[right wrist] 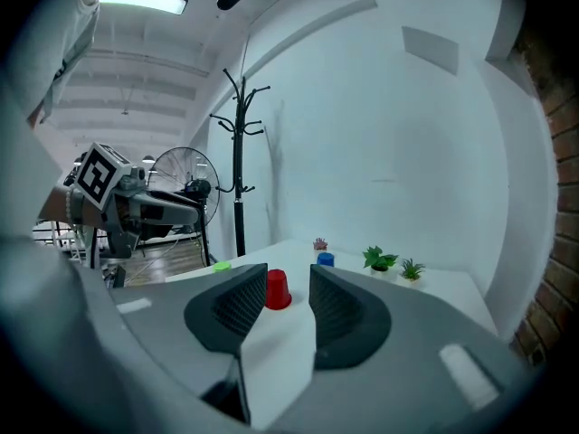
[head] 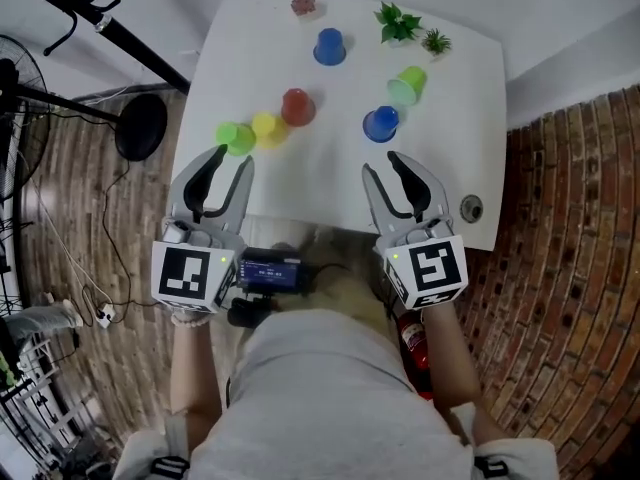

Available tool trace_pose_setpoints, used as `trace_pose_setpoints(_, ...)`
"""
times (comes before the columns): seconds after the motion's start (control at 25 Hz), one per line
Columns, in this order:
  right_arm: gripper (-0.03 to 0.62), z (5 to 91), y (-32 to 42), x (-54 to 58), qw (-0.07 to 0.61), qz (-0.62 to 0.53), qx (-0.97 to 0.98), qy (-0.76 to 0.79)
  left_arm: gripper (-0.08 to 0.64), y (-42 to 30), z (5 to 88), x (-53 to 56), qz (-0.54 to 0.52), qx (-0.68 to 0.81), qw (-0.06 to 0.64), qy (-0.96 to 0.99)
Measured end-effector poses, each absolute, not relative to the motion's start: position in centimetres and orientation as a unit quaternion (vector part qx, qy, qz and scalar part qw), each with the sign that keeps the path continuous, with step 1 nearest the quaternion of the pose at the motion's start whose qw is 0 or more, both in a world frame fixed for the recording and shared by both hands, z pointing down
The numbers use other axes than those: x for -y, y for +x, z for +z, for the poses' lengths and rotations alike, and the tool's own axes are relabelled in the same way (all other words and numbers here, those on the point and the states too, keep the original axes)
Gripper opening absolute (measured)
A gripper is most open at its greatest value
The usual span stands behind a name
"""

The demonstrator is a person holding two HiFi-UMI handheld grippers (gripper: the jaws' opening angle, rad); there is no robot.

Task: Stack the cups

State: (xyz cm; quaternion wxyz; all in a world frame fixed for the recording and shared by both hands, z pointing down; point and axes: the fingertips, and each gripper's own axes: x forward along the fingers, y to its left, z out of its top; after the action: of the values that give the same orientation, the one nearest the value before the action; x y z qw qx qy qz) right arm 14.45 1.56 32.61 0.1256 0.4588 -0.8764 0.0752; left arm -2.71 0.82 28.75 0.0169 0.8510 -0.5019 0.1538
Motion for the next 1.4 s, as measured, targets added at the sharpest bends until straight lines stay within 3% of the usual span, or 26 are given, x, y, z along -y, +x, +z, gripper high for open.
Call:
trace_pose_setpoints(0.44,0.156,34.6,10.5,1.1,0.135,0.092,0.890,0.426,0.179,-5.0,30.8,0.8,0.163,0.513,0.025,0.843)
trace_pose_setpoints(1.04,0.219,40.6,4.6,7.6,0.181,0.123,0.891,0.398,0.187,-9.3,34.3,4.0,0.174,0.522,0.053,0.833)
trace_pose_setpoints(1.4,0.224,44.2,2.0,10.6,0.209,0.141,0.889,0.382,0.187,-10.7,35.9,4.8,0.181,0.512,0.066,0.837)
